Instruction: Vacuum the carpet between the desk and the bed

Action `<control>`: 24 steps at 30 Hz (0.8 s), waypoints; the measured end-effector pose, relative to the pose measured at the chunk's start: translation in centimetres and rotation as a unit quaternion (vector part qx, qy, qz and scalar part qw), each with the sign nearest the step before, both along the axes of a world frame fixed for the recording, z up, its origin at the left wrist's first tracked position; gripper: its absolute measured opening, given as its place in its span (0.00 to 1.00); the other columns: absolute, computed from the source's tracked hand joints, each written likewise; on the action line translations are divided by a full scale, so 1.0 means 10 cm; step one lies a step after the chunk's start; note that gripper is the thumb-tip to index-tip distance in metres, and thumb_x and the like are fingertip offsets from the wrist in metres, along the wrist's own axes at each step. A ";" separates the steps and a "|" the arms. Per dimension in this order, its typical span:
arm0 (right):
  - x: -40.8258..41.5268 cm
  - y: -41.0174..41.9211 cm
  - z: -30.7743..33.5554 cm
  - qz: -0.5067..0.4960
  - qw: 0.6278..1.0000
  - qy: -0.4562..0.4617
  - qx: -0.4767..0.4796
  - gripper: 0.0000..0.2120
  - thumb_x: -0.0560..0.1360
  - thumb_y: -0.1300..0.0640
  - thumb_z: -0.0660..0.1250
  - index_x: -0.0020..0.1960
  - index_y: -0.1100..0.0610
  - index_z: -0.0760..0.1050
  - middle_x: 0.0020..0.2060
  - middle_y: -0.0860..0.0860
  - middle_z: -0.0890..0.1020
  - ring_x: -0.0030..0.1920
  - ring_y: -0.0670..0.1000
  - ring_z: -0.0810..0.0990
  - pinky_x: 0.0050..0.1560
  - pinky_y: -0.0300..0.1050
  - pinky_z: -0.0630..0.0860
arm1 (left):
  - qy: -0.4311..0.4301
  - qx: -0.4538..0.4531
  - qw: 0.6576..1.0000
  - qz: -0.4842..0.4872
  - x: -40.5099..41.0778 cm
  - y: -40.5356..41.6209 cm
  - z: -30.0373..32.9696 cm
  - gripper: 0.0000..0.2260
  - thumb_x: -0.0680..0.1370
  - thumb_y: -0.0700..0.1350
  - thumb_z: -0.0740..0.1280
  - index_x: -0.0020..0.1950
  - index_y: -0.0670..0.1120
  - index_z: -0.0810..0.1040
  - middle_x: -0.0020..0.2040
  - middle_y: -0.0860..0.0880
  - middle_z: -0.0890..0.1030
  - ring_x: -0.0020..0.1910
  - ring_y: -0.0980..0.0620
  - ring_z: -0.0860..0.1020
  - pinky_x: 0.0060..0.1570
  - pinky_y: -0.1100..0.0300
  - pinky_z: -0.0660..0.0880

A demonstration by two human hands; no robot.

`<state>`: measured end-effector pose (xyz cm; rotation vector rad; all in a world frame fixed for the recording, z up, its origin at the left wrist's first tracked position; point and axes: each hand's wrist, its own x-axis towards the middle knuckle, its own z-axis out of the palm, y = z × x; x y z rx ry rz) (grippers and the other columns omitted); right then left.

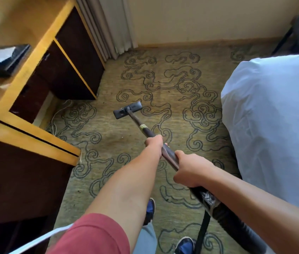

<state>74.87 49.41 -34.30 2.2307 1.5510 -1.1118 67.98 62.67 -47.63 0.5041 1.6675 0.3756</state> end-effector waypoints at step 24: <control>-0.40 3.86 -0.75 -0.101 0.984 0.146 0.000 0.29 0.72 0.62 0.65 0.71 0.50 0.63 0.48 0.54 0.78 0.42 0.59 0.85 0.41 0.52 0.84 | -0.094 0.039 0.995 -0.007 -0.43 3.80 -0.61 0.12 0.78 0.37 0.66 0.61 0.38 0.73 0.46 0.39 0.81 0.41 0.44 0.81 0.42 0.51 0.80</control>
